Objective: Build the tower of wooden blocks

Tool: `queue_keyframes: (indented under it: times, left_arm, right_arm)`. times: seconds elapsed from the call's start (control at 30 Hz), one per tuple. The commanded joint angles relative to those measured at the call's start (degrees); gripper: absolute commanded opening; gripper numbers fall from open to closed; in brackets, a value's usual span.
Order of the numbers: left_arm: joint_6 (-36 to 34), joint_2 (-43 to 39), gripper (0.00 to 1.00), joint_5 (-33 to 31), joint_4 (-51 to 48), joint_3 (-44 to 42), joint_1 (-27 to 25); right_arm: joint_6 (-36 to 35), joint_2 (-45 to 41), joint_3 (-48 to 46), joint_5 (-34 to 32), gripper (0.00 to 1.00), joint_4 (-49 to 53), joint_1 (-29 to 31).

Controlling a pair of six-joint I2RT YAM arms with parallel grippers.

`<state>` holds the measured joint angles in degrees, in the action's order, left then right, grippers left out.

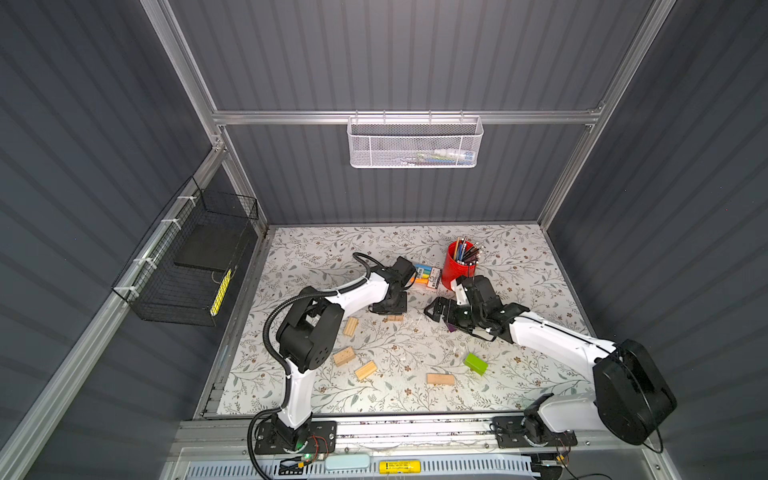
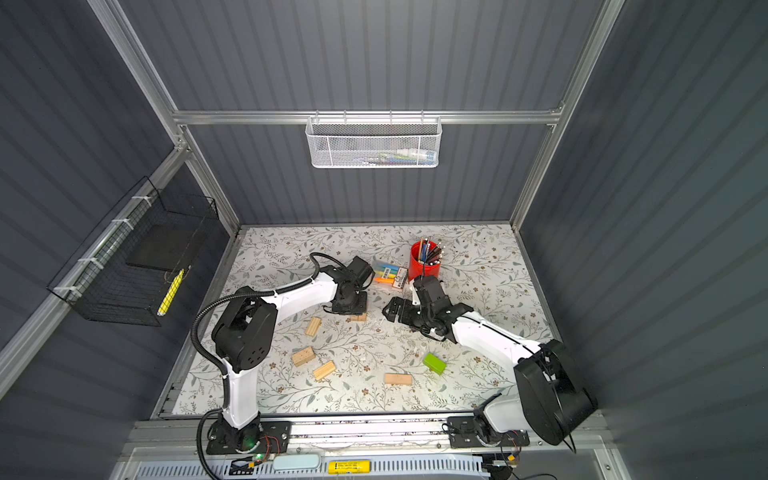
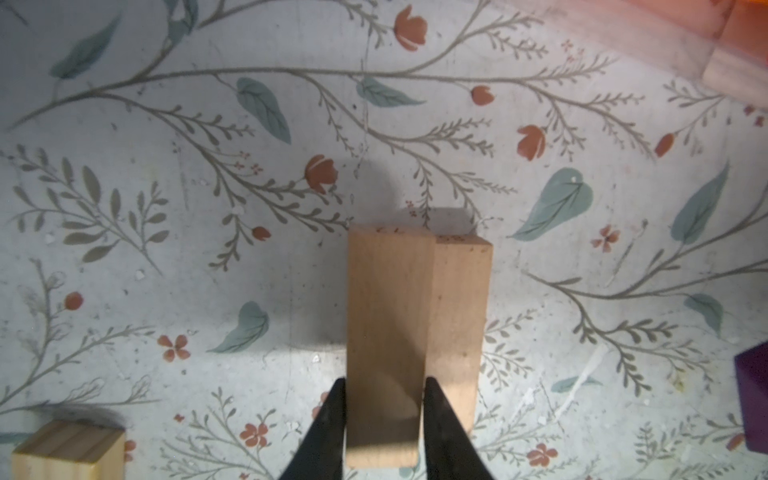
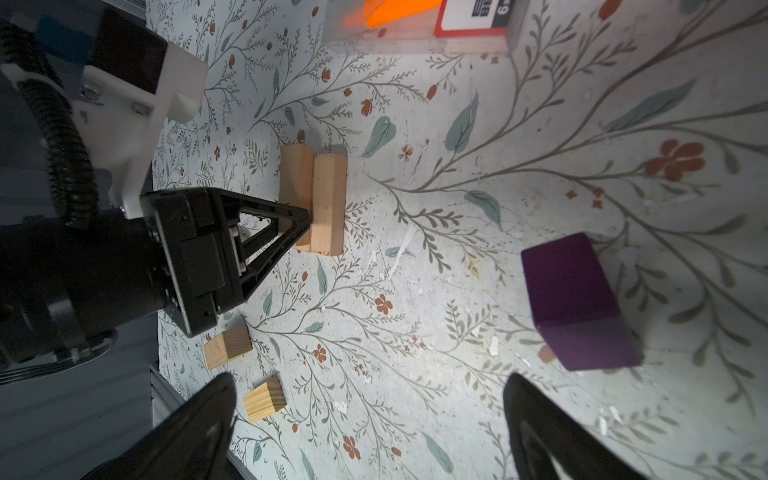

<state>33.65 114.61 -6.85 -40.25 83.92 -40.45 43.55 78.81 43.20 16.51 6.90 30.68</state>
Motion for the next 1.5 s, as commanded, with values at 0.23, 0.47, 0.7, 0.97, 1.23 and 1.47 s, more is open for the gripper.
queue_keyframes:
  times: [0.23, 0.47, 0.7, 0.97, 1.23, 1.47]
  left_arm:
    - [1.29, -2.68, 0.29, 0.79, -0.53, -1.21, 0.19]
    - [1.34, -2.95, 0.28, 0.7, -1.03, -1.43, 0.11]
    - [0.93, -3.69, 0.27, 0.94, -1.06, -1.99, 0.06]
    - [0.47, -2.98, 0.28, 1.24, -0.44, -1.65, -0.19]
    - [-0.21, -2.09, 0.28, 1.31, -0.14, -1.12, -0.22]
    - [-0.41, -1.51, 0.28, 1.1, 0.06, -0.93, -0.16]
  right_arm:
    - [0.66, 0.33, 1.45, 0.71, 0.99, -0.41, -0.16]
    - [0.82, 0.04, 1.28, 0.71, 0.99, -0.39, -0.12]
    - [1.01, 0.14, 1.29, 0.8, 0.99, -0.57, -0.17]
    - [1.0, 0.01, 1.3, 0.7, 0.99, -0.57, -0.16]
    - [1.07, 0.04, 1.27, 0.87, 0.99, -0.58, -0.16]
    - [1.01, 0.03, 1.16, 0.83, 0.99, -0.66, -0.16]
